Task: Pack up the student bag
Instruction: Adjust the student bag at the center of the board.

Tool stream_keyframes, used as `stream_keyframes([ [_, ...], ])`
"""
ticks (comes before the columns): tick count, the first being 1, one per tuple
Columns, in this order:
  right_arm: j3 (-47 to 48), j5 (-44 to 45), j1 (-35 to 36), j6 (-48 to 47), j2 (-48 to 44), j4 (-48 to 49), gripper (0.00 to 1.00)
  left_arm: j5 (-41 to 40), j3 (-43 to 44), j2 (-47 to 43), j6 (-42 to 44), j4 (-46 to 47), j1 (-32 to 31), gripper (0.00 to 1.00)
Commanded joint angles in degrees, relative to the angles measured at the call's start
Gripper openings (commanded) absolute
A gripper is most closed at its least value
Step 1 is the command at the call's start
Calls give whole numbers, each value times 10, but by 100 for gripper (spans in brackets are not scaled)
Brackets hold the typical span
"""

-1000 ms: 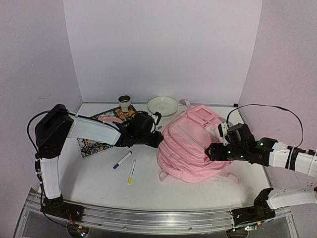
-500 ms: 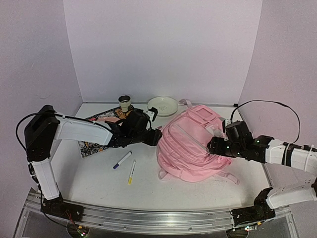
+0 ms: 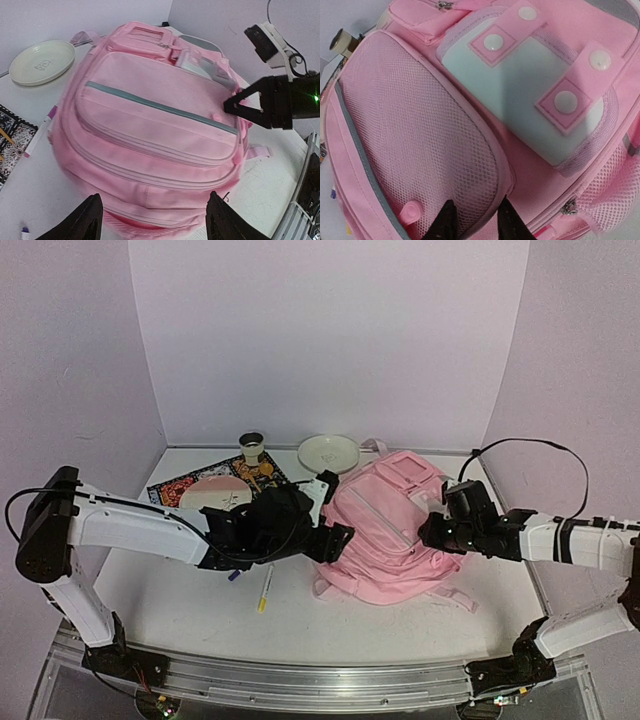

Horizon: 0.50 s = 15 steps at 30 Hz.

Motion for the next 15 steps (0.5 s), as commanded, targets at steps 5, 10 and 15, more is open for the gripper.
stream_keyframes([
  [5, 12, -60, 21, 38, -44, 26, 2, -18, 71, 75, -43, 17, -48, 68],
  [10, 9, -39, 47, 83, -63, 16, 0, -24, 102, 112, -45, 18, -63, 59],
  [15, 23, 12, 90, 136, -61, 0, 0, -65, 117, 129, -38, 18, -92, 50],
])
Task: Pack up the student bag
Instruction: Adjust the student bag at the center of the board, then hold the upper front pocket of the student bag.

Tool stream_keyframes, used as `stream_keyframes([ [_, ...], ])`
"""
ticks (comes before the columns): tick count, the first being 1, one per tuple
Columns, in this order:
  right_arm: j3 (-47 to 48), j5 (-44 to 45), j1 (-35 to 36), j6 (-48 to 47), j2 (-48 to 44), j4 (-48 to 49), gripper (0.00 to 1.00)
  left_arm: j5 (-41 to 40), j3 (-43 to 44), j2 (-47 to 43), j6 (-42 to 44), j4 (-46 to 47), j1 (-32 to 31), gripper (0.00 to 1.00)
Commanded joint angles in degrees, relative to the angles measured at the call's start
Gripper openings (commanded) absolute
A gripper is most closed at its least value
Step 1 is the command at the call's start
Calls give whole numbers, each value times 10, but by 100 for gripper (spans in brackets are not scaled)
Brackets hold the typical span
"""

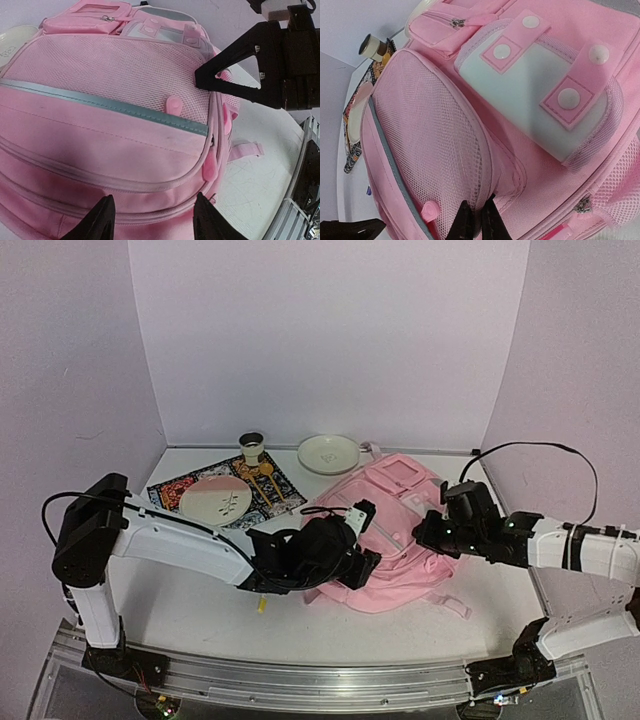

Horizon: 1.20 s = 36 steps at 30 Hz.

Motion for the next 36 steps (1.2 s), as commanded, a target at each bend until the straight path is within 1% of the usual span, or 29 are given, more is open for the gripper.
stream_keyframes([
  [1, 24, 26, 45, 54, -17, 3, 0, -47, 34, 10, 1, 18, -28, 49],
  [5, 35, 58, 65, 89, -4, -8, 0, -71, 27, 7, -3, 19, -43, 41],
  [8, 43, 69, 71, 104, 6, -11, 0, -79, 21, 7, -12, 19, -52, 39],
  [13, 60, 73, 75, 113, 23, -13, 0, -73, 28, 27, -16, 19, -56, 35],
  [19, 64, 77, 78, 115, 28, -14, 0, -63, 56, 58, 3, 21, -57, 29],
  [22, 64, 74, 79, 115, 30, -14, 0, -55, 69, 72, 5, 23, -57, 28],
  [30, 66, 67, 81, 114, 33, -14, 0, -77, 98, 102, 27, 23, -57, 30],
  [33, 68, 66, 82, 113, 34, -14, 0, -93, 106, 113, 33, 22, -57, 31],
  [36, 71, 63, 84, 111, 36, -14, 0, -119, 111, 121, 35, 22, -57, 29],
])
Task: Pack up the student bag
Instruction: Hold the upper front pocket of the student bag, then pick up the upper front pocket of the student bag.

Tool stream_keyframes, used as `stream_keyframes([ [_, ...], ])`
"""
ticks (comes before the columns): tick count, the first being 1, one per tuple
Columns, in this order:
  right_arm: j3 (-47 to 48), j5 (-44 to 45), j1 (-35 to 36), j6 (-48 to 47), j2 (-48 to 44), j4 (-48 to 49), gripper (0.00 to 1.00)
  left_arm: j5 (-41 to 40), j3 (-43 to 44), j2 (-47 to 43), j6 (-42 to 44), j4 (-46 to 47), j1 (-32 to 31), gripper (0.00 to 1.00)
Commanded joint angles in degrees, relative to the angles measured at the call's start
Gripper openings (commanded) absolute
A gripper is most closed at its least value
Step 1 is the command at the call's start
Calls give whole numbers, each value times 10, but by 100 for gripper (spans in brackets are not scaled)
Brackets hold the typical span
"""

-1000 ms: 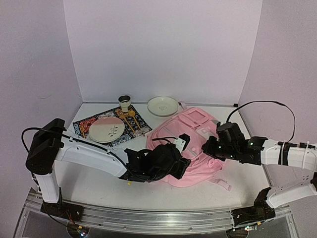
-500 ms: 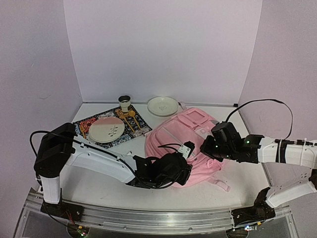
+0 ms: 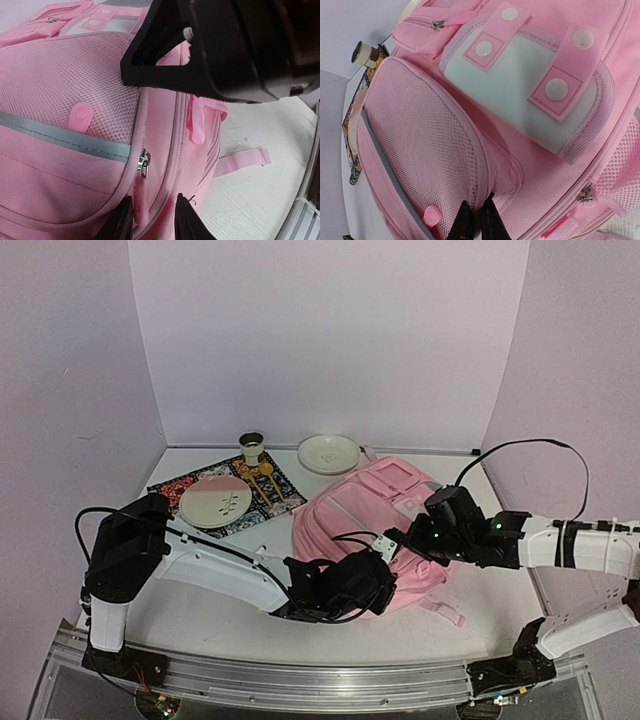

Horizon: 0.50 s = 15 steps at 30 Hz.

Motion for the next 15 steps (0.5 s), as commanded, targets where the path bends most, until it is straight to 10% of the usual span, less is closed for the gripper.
stream_keyframes([
  [1, 38, -9, 13, -9, 3, 24, 0, -50, 32, 18, 15, 18, 2, 27],
  [9, 31, 10, 14, -25, -4, 15, 0, -42, 1, -10, -1, 17, 2, 0],
  [15, 25, 65, 12, -55, -30, -18, 0, -26, -50, -67, -19, 17, 2, 0],
])
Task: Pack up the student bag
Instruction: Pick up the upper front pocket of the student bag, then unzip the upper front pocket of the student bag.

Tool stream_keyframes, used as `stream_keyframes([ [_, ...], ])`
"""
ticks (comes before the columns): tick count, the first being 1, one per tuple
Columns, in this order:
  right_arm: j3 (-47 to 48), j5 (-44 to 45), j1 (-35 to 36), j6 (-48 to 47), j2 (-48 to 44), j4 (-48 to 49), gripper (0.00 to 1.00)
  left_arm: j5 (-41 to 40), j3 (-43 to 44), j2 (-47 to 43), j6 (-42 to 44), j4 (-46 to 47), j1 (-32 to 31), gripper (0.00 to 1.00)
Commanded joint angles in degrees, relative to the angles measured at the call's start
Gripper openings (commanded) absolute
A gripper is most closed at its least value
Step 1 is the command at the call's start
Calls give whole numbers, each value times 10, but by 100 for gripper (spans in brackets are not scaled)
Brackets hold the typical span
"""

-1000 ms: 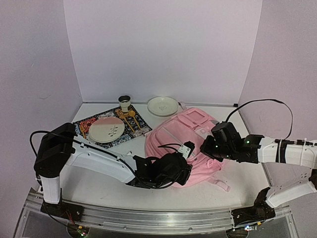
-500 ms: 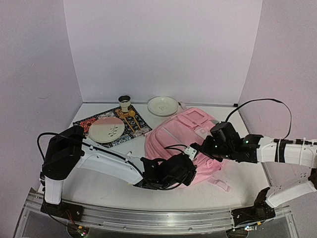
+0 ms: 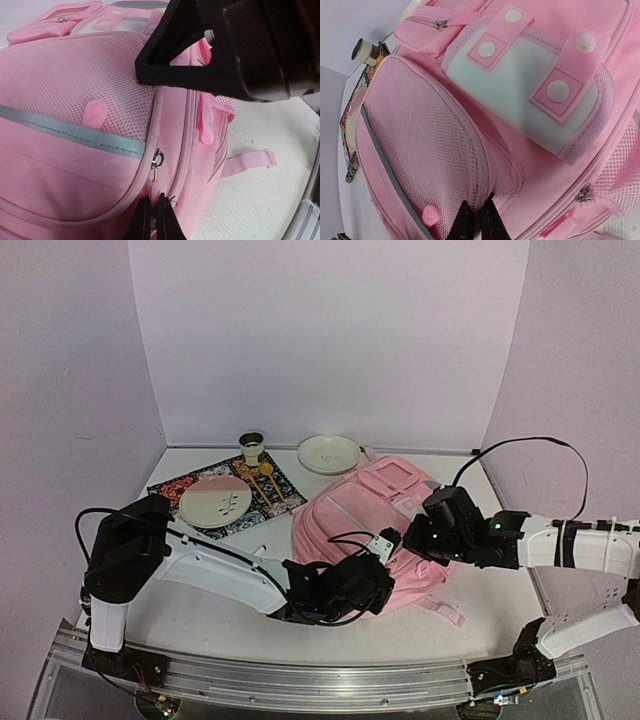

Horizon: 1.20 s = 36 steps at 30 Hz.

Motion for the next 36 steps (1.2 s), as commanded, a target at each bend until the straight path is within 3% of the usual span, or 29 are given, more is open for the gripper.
stream_keyframes([
  [1, 20, 62, 4, -46, -38, -22, 0, 0, -44, -74, -22, -2, 3, 0],
  [5, 7, 75, -31, -82, -64, -42, 0, -6, -91, -104, -32, -5, 3, 0],
  [19, -12, -12, -207, -236, -71, -47, 0, -38, -237, -195, -26, -8, 25, 0],
  [23, -10, -29, -238, -258, -65, -49, 0, -22, -264, -226, -3, -8, 60, 0],
  [28, -2, -92, -240, -281, -58, -45, 0, 58, -252, -239, 39, -4, 83, 0],
  [31, -5, -163, -239, -276, -52, -27, 10, 144, -214, -216, 47, 3, 81, 0],
  [36, -33, -224, -238, -236, -84, 0, 32, 217, -147, -158, 42, 9, 76, 0],
])
